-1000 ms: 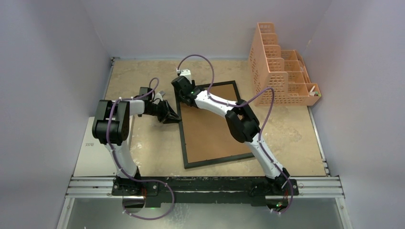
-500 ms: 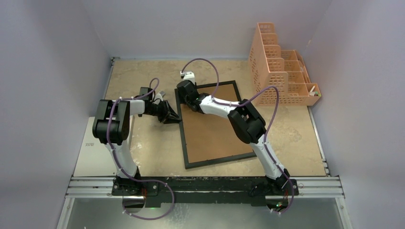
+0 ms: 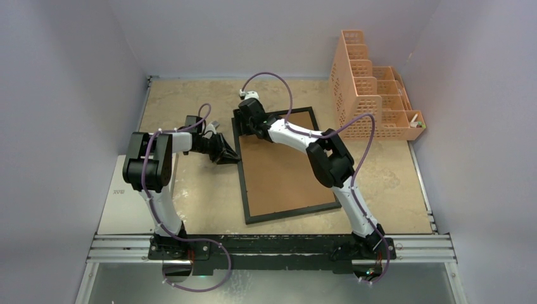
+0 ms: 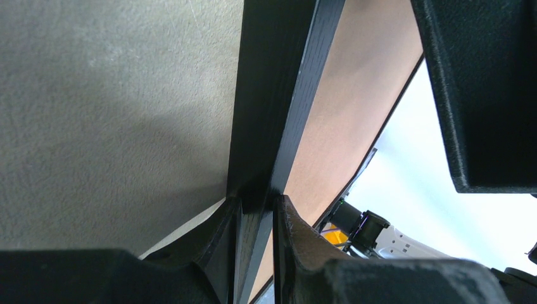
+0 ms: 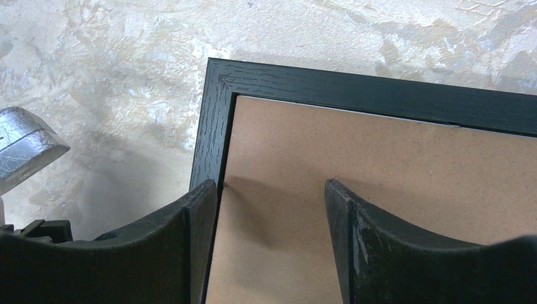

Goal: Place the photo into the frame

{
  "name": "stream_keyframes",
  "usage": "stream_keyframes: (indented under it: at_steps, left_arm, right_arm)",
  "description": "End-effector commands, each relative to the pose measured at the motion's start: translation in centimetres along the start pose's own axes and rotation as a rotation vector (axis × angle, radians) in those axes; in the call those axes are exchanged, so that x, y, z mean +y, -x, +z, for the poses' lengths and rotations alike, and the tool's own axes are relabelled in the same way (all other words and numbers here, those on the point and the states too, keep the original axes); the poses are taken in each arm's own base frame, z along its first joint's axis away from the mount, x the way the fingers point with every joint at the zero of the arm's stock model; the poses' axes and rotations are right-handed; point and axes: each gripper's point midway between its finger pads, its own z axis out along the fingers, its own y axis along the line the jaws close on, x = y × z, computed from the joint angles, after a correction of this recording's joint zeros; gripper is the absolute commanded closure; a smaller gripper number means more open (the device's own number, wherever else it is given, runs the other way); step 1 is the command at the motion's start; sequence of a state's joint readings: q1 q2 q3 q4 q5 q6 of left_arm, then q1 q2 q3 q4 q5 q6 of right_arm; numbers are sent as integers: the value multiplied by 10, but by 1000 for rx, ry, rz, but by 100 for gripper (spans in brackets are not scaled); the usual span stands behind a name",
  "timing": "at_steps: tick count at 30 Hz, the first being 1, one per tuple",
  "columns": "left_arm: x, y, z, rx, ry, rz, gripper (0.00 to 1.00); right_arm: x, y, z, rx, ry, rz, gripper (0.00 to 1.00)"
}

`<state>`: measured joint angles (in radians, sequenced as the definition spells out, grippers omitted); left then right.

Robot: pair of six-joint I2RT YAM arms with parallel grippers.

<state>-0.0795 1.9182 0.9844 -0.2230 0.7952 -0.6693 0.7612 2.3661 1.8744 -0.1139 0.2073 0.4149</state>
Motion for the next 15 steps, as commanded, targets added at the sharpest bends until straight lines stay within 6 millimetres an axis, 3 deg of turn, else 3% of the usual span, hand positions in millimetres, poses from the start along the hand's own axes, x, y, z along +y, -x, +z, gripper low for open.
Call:
stream_keyframes:
  at_steps: [1,6,15]
  left_arm:
    - [70,-24,17,30,274,-61,91]
    - [70,-24,17,31,272,-61,91]
    - [69,-24,17,31,270,-59,91]
  right_arm:
    - [-50,-173,0,502,-131,-112,35]
    - [-62,-188,0,539,-182,-191,36]
    - [-68,-209,0,606,-222,-161,40]
